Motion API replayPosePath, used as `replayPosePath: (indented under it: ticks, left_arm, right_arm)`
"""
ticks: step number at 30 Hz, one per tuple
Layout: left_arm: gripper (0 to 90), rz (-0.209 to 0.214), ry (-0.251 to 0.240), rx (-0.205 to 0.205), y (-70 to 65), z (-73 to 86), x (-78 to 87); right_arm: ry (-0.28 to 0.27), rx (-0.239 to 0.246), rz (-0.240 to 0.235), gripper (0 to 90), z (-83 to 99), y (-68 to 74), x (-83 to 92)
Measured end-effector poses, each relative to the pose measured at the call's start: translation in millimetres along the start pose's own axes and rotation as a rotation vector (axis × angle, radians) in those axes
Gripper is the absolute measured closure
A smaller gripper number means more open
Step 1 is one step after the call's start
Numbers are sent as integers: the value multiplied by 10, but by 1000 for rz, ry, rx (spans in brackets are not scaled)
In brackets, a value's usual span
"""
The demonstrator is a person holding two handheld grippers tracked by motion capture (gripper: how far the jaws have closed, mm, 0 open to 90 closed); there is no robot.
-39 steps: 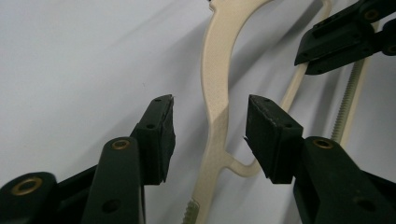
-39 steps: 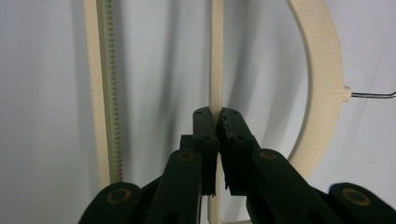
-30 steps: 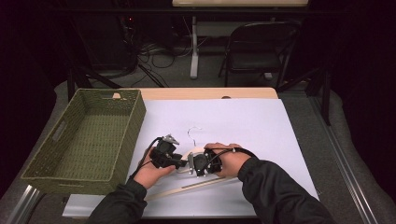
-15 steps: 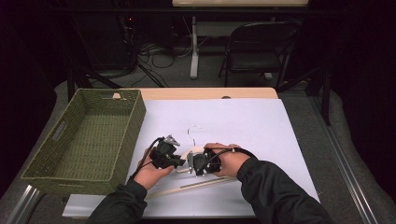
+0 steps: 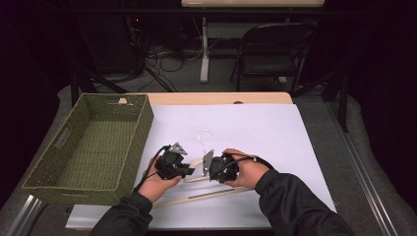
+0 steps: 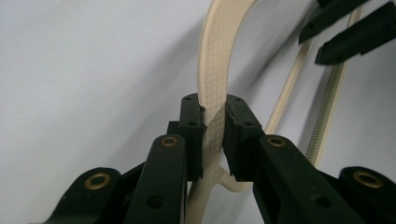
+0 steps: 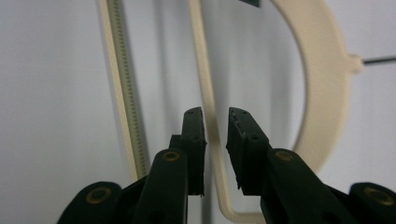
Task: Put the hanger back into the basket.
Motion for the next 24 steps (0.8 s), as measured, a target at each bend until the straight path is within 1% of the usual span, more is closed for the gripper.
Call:
replayPosePath:
  ticks: [1, 2, 5, 6, 9, 10, 11, 12, 13, 15, 18, 19, 22, 24]
  left_arm:
    - [786, 0, -2, 0, -5, 2, 4]
    - [786, -3, -2, -4, -9, 3, 9]
    - [788, 1, -11, -4, -31, 8, 18]
    - [788, -3, -12, -11, -33, 9, 22]
    - [788, -1, -14, -12, -48, 15, 28]
    - [788, -1, -15, -14, -51, 16, 31]
    - [789, 0, -17, -13, -56, 17, 32]
    - [789, 2, -21, -9, -63, 17, 33]
    - [789, -3, -21, -15, -65, 18, 34]
    - [789, 1, -21, -18, -74, 20, 41]
    - [790, 2, -25, -23, -88, 24, 48]
    - [790, -2, -30, -23, -93, 24, 48]
    - [791, 0, -35, -27, -108, 26, 57]
    - [791, 1, -36, -33, -117, 26, 61]
  right_arm:
    - [-3, -30, 0, 754, 21, -22, 24]
    - [-6, -47, 4, 751, 44, -51, 50]
    - [-8, -122, 19, 732, 106, -145, 128]
    - [-12, -152, 21, 727, 123, -179, 151]
    - [-21, -226, 44, 703, 162, -267, 198]
    - [-22, -233, 52, 685, 170, -294, 198]
    - [-15, -251, 64, 681, 175, -304, 196]
    - [-11, -251, 74, 680, 178, -314, 188]
    - [-5, -255, 74, 673, 178, -317, 182]
    - [-2, -261, 80, 639, 164, -319, 160]
    - [10, -274, 107, 623, 140, -328, 117]
    - [10, -275, 108, 623, 134, -338, 100]
    - [7, -315, 86, 629, 116, -344, 47]
    - [10, -323, 84, 637, 111, -345, 8]
Point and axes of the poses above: each handheld gripper's, and its own axes: x roughly backward along the jaws, z roughly out of its underside, y roughly to its left, the point moved 4 cm from there along -x, roughly forward along the jaws, and after that the axes turned 14 degrees about z, right-handed, at the moved point
